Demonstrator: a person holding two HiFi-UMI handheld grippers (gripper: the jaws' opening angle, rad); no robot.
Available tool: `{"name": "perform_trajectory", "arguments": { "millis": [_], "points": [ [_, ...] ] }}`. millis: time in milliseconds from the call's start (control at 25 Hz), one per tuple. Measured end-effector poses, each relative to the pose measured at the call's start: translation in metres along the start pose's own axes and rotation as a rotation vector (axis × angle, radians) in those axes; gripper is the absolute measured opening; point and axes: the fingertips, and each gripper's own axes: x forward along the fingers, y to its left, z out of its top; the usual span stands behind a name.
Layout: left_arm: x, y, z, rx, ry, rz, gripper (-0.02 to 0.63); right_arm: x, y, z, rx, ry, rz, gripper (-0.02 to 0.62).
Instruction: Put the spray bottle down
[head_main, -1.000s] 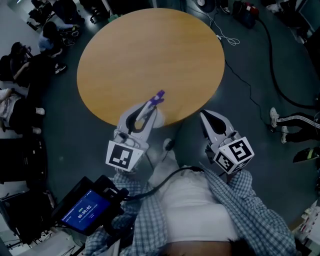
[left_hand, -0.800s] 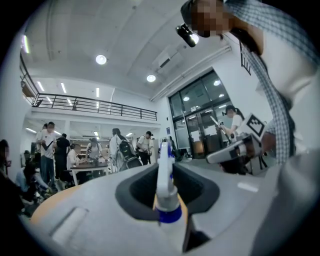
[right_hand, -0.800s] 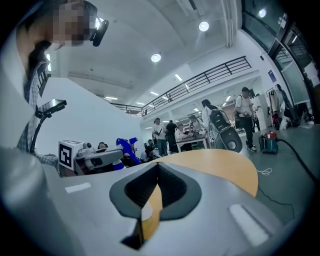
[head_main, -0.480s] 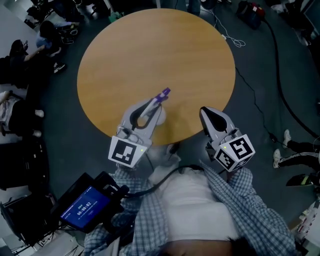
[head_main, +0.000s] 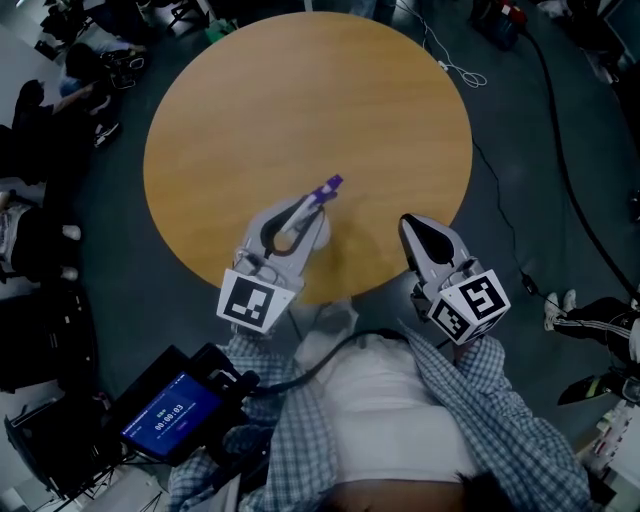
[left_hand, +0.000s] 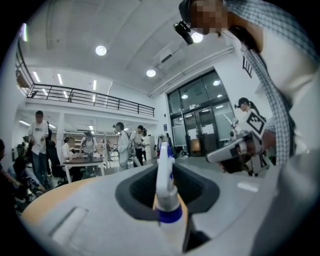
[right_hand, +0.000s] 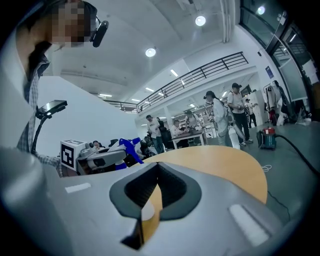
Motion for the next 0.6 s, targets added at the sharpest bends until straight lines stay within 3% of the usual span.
{"name": "perform_trajectory", "arguments": {
  "millis": [600],
  "points": [
    [0.0064,0.0055,0.0005,-0.046,-0.036,-0.050,0.087,0.0034,-0.0071,-0.0009,0.011,0.004,-0.017,0.003]
  ]
}}
